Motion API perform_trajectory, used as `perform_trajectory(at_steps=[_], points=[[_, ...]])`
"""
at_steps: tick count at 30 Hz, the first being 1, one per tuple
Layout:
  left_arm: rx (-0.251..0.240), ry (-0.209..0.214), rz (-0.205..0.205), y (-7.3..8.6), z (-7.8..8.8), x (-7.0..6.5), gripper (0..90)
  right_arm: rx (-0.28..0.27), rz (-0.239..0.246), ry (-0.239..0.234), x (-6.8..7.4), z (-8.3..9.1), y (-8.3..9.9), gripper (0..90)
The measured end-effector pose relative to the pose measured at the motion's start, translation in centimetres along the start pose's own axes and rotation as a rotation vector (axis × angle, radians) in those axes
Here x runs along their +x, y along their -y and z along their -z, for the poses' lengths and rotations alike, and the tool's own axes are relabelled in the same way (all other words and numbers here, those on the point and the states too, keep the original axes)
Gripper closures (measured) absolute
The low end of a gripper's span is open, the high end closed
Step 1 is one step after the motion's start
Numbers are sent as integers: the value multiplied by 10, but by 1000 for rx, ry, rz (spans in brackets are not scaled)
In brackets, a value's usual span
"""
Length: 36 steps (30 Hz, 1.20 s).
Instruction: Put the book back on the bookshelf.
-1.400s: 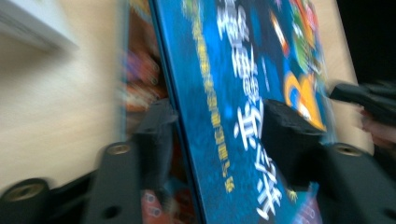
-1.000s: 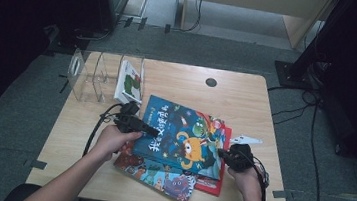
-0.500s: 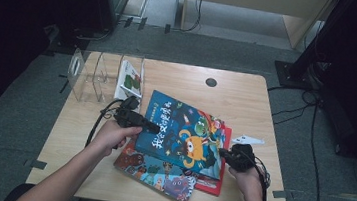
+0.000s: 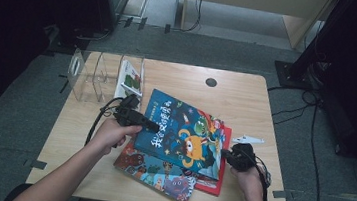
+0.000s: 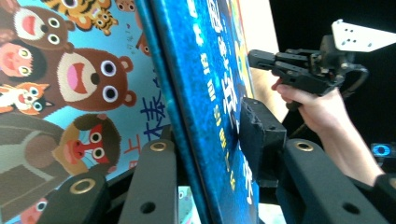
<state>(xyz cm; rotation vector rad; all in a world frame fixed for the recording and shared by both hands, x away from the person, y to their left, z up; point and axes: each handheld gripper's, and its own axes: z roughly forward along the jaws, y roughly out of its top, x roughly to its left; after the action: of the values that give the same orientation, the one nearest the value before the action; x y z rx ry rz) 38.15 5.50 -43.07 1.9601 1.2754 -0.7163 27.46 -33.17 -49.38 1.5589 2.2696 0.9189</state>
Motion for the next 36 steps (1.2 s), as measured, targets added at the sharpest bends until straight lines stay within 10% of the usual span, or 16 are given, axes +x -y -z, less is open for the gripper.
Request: perform_trajectory(at_steps=[23, 36], points=[[30, -62, -60, -21, 17, -32, 690, -14, 3, -25, 7, -6, -4, 900], [62, -58, -24, -33, 23, -40, 723, -31, 10, -46, 6, -12, -8, 900]])
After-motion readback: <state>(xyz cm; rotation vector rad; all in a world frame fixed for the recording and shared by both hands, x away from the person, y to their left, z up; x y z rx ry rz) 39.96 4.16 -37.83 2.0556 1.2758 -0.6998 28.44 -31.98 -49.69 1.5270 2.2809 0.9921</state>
